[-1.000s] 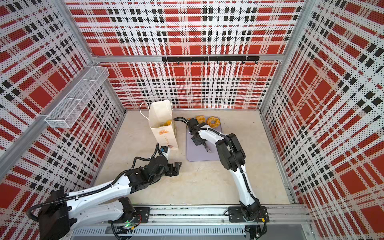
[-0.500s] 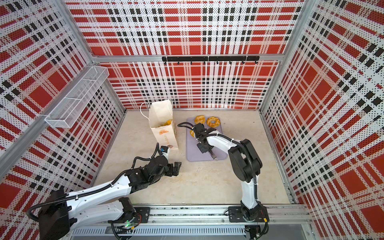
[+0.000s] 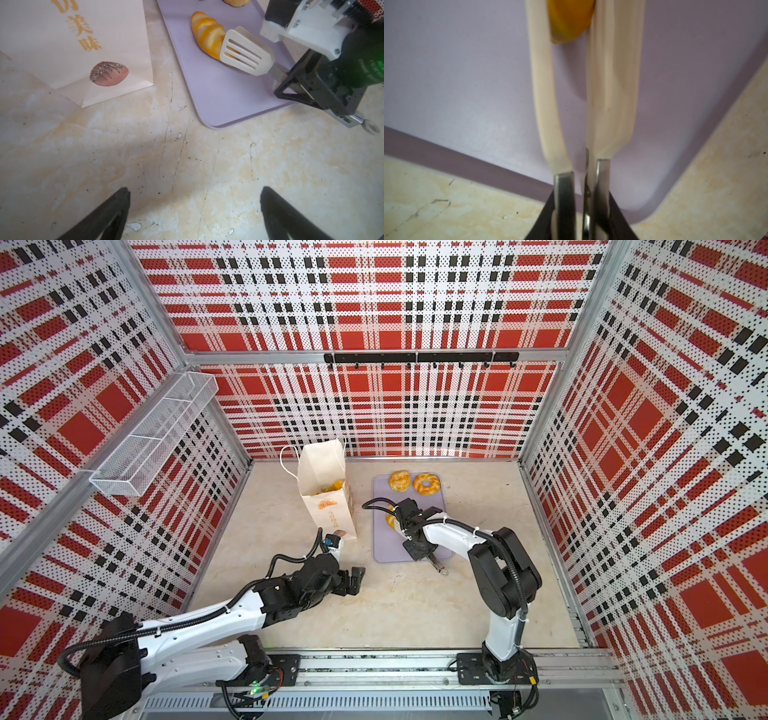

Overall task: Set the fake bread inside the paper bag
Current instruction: 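Lower the open tongs toward a striped croissant on the tray with the right gripper, then close the tongs on the striped croissant with the right gripper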

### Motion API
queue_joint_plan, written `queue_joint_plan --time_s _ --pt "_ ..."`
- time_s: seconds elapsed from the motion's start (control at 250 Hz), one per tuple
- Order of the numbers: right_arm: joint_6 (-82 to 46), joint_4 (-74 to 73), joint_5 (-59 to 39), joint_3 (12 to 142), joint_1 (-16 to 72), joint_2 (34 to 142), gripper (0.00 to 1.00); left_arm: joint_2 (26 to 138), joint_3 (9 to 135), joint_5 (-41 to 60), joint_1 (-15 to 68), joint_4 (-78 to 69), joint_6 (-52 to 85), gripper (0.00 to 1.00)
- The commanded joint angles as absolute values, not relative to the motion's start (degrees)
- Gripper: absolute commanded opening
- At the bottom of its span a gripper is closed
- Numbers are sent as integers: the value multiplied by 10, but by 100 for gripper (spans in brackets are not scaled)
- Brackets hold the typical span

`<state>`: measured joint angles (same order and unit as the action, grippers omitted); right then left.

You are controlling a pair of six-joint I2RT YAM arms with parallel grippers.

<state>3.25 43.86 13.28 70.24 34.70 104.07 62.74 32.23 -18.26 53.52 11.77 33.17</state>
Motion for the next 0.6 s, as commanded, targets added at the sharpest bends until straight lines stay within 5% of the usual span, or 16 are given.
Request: queue_joint_plan --time_s 0.0,0.596 --pt "32 416 123 704 350 1024 34 630 336 -195 540 106 341 99" --pt "2 420 108 713 347 998 55 619 323 -200 540 105 344 99"
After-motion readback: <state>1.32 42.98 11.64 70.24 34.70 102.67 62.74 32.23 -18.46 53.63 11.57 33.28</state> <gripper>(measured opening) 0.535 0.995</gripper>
